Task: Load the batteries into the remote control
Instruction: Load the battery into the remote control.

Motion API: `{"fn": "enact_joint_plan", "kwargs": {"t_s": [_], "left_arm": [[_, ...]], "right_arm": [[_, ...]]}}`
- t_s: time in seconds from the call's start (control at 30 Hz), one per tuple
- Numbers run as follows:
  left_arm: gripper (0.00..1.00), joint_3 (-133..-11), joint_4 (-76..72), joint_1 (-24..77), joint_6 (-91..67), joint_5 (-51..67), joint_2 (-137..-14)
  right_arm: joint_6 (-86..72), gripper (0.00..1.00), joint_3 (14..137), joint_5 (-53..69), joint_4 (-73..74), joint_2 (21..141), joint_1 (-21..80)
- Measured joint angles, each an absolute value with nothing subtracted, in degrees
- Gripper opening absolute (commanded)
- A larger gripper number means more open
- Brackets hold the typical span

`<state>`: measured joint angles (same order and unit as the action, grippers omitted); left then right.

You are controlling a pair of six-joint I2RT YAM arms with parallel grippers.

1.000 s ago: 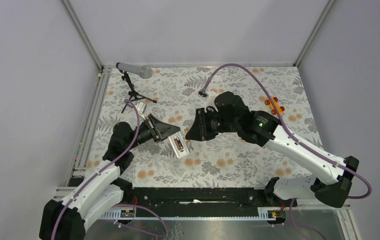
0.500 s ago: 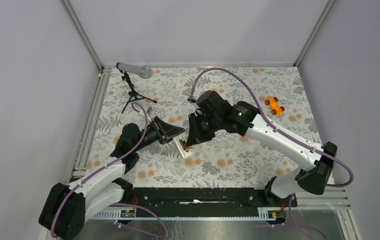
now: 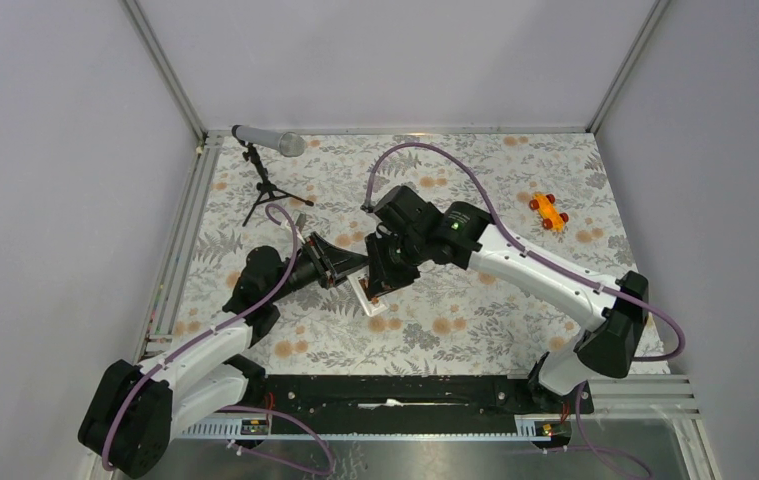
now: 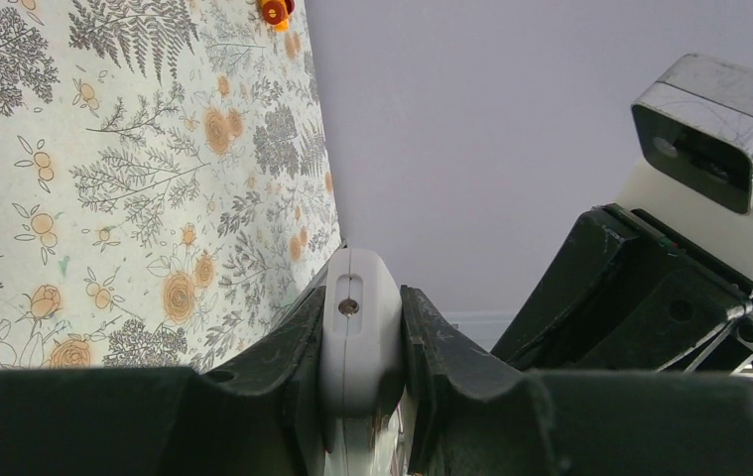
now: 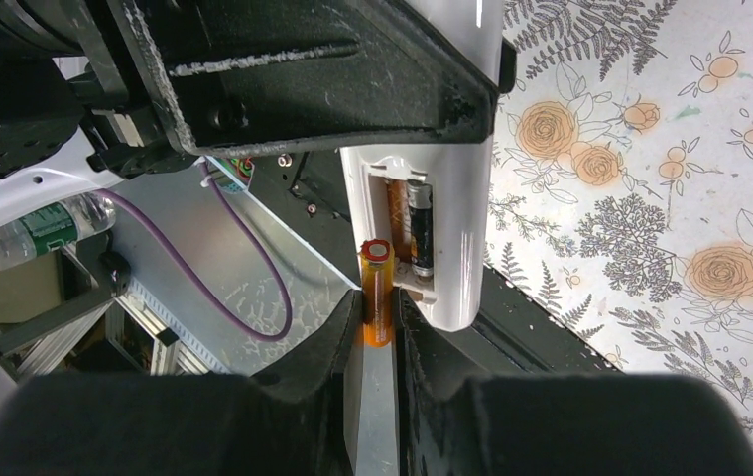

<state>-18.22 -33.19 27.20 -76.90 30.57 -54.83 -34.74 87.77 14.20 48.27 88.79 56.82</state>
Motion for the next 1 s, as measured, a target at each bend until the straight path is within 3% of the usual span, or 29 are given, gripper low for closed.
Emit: {"fn": "enact_joint_plan", "kwargs": {"t_s": [1.0], "left_arm": [[0.00, -18.22, -33.15, 27.29, -77.91, 30.57, -54.81]], "right_arm": [[-34.30, 0.27, 89.84, 11.40, 49.63, 91.90, 58.19]]}}
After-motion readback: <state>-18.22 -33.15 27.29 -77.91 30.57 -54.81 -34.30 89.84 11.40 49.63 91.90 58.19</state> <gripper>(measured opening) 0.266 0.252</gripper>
